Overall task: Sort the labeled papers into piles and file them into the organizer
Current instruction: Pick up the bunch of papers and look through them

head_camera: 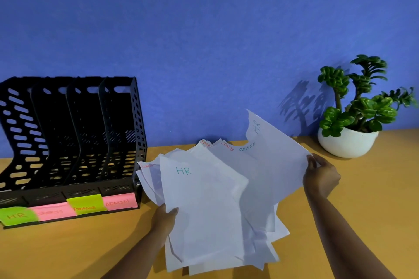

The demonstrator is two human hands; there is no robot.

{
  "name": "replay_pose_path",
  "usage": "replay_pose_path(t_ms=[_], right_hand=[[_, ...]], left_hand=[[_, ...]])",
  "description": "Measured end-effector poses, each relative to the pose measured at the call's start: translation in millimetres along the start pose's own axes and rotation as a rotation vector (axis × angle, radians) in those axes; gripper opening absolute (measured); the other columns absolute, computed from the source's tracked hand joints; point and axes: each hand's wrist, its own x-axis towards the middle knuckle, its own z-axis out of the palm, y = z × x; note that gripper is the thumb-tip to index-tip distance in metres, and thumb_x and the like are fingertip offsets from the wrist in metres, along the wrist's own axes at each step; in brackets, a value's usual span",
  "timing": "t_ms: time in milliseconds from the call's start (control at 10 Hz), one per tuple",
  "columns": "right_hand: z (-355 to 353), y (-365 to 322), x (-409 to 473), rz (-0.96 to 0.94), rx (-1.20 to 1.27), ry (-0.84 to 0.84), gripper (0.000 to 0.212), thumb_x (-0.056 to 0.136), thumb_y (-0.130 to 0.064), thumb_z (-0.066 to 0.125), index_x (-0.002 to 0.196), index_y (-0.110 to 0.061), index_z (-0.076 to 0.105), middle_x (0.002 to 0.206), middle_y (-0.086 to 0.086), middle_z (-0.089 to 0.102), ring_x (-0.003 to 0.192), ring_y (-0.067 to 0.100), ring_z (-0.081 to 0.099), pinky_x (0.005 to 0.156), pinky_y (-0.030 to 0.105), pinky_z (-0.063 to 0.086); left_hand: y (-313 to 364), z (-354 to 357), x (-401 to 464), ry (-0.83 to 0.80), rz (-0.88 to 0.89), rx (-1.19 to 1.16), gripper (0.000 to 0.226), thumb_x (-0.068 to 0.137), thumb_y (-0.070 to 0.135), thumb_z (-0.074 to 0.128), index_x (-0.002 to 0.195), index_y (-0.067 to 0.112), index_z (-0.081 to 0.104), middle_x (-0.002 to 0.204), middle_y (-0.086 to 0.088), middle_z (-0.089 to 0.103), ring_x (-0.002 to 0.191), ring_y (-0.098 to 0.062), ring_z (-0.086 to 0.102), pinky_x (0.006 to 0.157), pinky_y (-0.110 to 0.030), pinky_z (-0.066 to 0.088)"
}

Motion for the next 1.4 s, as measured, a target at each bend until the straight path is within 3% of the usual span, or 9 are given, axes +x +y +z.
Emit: replay_pose_path(t_ms=[400, 600, 700, 900, 1000, 1100, 1200, 1300, 1400], right_hand=[[-12, -69, 15, -0.174, 0.032, 0.003, 0.032, 0.092, -0.018, 0.053, 0.115, 0.002, 0.063, 0.114, 0.024, 0.065, 0.109, 0.036, 0.058, 0.095, 0.035, 0.042], [8, -61, 18, 0.046, 0.030, -0.203, 0.028, 0.087, -0.018, 0.059, 0.103, 0.002, 0.068, 0.109, 0.022, 0.067, 0.105, 0.037, 0.060, 0.092, 0.041, 0.046], [23, -38, 19, 0.280, -0.042, -0.391, 0.026, 0.085, -0.020, 0.062, 0.093, 0.005, 0.063, 0.084, 0.020, 0.061, 0.074, 0.032, 0.058, 0.064, 0.038, 0.047], [33, 16, -10, 0.551, 0.086, -0.666, 0.022, 0.087, -0.001, 0.056, 0.068, -0.010, 0.049, 0.076, 0.006, 0.052, 0.063, 0.016, 0.051, 0.035, 0.018, 0.048], [37, 35, -30, 0.558, 0.009, -0.760, 0.021, 0.085, 0.001, 0.058, 0.070, -0.012, 0.049, 0.080, 0.009, 0.053, 0.065, 0.017, 0.053, 0.037, 0.018, 0.050], [46, 50, -52, 0.395, -0.296, -0.849, 0.013, 0.087, -0.011, 0.059, 0.075, -0.009, 0.054, 0.092, 0.013, 0.053, 0.079, 0.028, 0.059, 0.063, 0.029, 0.049], [56, 57, -74, 0.225, -0.473, -0.955, 0.021, 0.088, -0.023, 0.058, 0.083, -0.004, 0.066, 0.091, 0.014, 0.059, 0.079, 0.022, 0.053, 0.068, 0.025, 0.037], [59, 55, -83, 0.306, -0.353, -0.915, 0.026, 0.086, -0.028, 0.061, 0.065, -0.012, 0.063, 0.079, 0.010, 0.062, 0.075, 0.024, 0.056, 0.069, 0.027, 0.038], [52, 60, -73, 0.281, -0.400, -0.610, 0.021, 0.091, -0.019, 0.048, 0.083, -0.018, 0.068, 0.111, 0.014, 0.066, 0.107, 0.031, 0.058, 0.090, 0.031, 0.043]], left_hand=[[-9, -4, 10, -0.023, -0.117, -0.027, 0.034, 0.092, 0.004, 0.050, 0.126, -0.003, 0.052, 0.123, -0.024, 0.059, 0.097, -0.033, 0.056, 0.091, -0.041, 0.047], [-10, -4, 10, -0.024, -0.141, -0.044, 0.036, 0.094, 0.007, 0.048, 0.128, -0.002, 0.050, 0.122, -0.023, 0.059, 0.099, -0.036, 0.057, 0.085, -0.038, 0.046], [-10, -2, 9, -0.027, -0.154, -0.039, 0.039, 0.095, 0.011, 0.045, 0.133, 0.001, 0.045, 0.128, -0.021, 0.056, 0.111, -0.039, 0.055, 0.093, -0.041, 0.046], [-9, -1, 8, 0.011, -0.220, -0.154, 0.040, 0.099, 0.020, 0.037, 0.131, -0.003, 0.046, 0.130, -0.024, 0.054, 0.110, -0.039, 0.054, 0.099, -0.043, 0.043], [-2, -3, 0, 0.048, -0.258, -0.262, 0.048, 0.101, 0.030, 0.032, 0.135, -0.001, 0.043, 0.138, -0.021, 0.048, 0.124, -0.039, 0.048, 0.104, -0.043, 0.038], [0, -2, -6, 0.026, -0.221, -0.308, 0.054, 0.098, 0.040, 0.033, 0.135, 0.003, 0.044, 0.138, -0.019, 0.049, 0.126, -0.038, 0.047, 0.104, -0.043, 0.038], [-5, -2, -4, -0.037, -0.146, -0.227, 0.044, 0.094, 0.028, 0.051, 0.128, 0.001, 0.051, 0.131, -0.019, 0.055, 0.120, -0.039, 0.052, 0.099, -0.044, 0.042], [-12, -2, -5, -0.016, -0.115, -0.124, 0.037, 0.090, 0.005, 0.056, 0.126, -0.003, 0.051, 0.129, -0.024, 0.056, 0.115, -0.040, 0.055, 0.098, -0.046, 0.046], [-14, -4, -4, 0.024, -0.127, -0.077, 0.037, 0.092, 0.002, 0.052, 0.129, -0.002, 0.050, 0.131, -0.023, 0.055, 0.117, -0.040, 0.053, 0.098, -0.045, 0.045]])
